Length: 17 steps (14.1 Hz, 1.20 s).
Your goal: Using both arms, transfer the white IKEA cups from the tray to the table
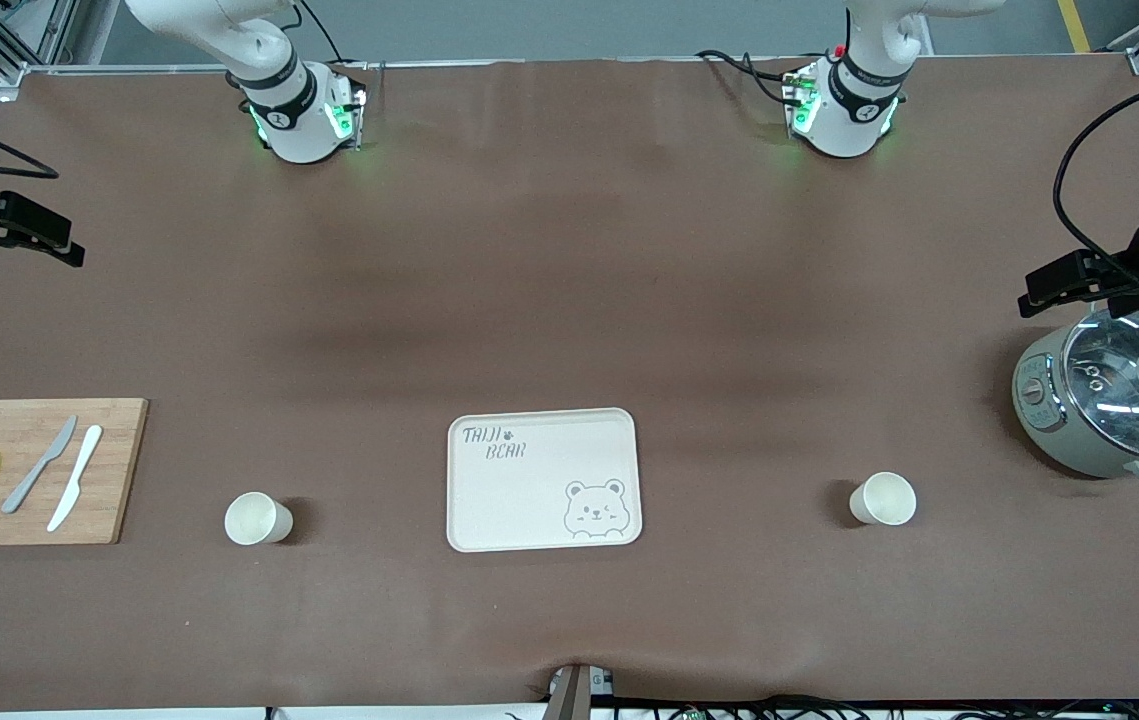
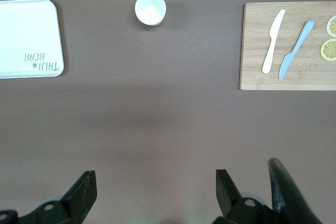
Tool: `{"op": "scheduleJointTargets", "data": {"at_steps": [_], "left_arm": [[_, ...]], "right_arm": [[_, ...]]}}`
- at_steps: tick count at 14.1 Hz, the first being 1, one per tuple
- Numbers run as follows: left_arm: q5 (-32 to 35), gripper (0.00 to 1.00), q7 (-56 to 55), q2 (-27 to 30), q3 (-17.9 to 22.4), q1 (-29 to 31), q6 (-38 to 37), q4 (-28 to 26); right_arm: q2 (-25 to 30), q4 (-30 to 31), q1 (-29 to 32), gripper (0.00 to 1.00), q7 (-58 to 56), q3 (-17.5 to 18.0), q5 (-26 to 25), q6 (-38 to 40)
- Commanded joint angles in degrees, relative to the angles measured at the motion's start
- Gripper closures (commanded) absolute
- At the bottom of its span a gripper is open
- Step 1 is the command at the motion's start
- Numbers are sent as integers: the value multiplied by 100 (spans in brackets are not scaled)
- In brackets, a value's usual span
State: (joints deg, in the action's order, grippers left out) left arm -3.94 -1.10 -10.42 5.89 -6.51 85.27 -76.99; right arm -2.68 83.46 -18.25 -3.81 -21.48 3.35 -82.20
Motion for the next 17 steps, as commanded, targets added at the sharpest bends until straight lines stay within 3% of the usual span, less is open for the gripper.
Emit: {"op": "scheduleJointTargets", "data": {"at_steps": [1, 4, 6, 11, 14, 17], "left_arm": [[121, 0, -39, 58, -9, 1, -81, 0], [121, 0, -57, 49, -9, -25, -81, 0], [121, 0, -48, 58, -9, -17, -81, 0], [130, 0, -13, 49, -1, 1, -72, 0], [121, 0, -22, 49, -1, 1, -72, 0], [130, 0, 31, 49, -1, 10, -72, 9]], "right_arm": [[92, 109, 32, 0, -6, 74, -203, -68], [92, 100, 14, 0, -6, 91, -203, -68], [84, 83, 250, 0, -14, 283, -194, -59], [84, 74, 1796, 0, -6, 1996, -203, -94], [84, 74, 1983, 0, -6, 2165, -203, -103], [84, 74, 2500, 0, -6, 2700, -203, -112]]}}
